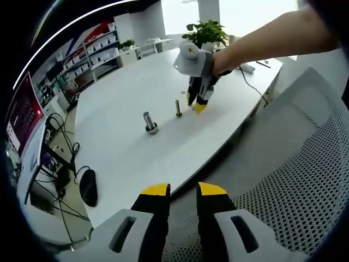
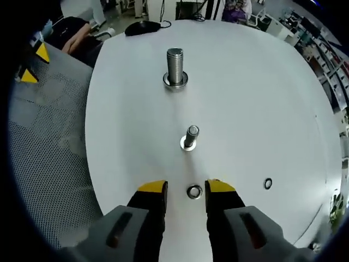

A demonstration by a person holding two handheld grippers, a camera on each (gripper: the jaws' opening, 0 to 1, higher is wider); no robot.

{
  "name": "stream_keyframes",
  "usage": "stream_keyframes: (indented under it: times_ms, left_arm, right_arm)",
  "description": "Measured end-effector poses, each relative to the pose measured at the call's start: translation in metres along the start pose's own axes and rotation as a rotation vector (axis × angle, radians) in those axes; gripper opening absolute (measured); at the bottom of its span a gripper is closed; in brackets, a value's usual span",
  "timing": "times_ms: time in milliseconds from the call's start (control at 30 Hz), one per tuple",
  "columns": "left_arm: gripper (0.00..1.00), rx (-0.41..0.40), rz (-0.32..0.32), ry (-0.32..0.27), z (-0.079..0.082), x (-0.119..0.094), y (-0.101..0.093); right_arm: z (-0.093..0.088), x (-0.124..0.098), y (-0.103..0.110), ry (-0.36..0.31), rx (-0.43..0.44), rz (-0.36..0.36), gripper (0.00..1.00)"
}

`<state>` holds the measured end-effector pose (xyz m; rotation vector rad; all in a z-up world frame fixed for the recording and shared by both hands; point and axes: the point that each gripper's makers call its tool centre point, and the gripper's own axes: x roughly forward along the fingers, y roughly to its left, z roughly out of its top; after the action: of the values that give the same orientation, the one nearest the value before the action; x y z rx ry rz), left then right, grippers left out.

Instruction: Place the washer onto the threaded stud by aligning its center hole with the stud, sliding it down to the base, and recovering from edge contact or off-axis alignment until the washer reaches the visible bottom stop.

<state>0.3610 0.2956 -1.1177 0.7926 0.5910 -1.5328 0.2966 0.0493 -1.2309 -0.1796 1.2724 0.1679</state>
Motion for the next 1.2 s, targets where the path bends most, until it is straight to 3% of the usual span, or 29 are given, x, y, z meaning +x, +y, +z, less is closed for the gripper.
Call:
stream_keyframes:
  times_ms: [300,500,600,800,967,1200]
  left_arm:
    - [0.17,0.001,0.001,0.001,0.0,0.0,0.0]
    - [0.17,0.0,0.001,0.003,-0.001,0.0,0.0]
    - [0.17,-0.001,0.001,0.002,-0.001,0.001,0.001]
    - [0.17,-0.002,0.002,0.001,-0.001,0.0,0.001]
    - [0.17,-0.004,0.001,0.003,0.0,0.0,0.001]
    - [0.17,-0.01,0.002,0.007,-0.001,0.001,0.0]
  right_arm:
    - [-0.012,0.001,-0.005,0.028,0.024,0.004,0.27]
    - [-0.007,0.005,0.002,0.052,-0.028,0.041,0.26]
    - [-0.004,0.01,-0.004,0.053,-0.003,0.043,0.25]
    - [-0.006,0.008,-0.001,0.118,-0.067,0.052,0.24]
    - [-0.005,0.01,-0.01,0.145,-0.019,0.028,0.15]
    - [-0.006,0.007,-0.006,0.156,-0.047,0.031,0.14]
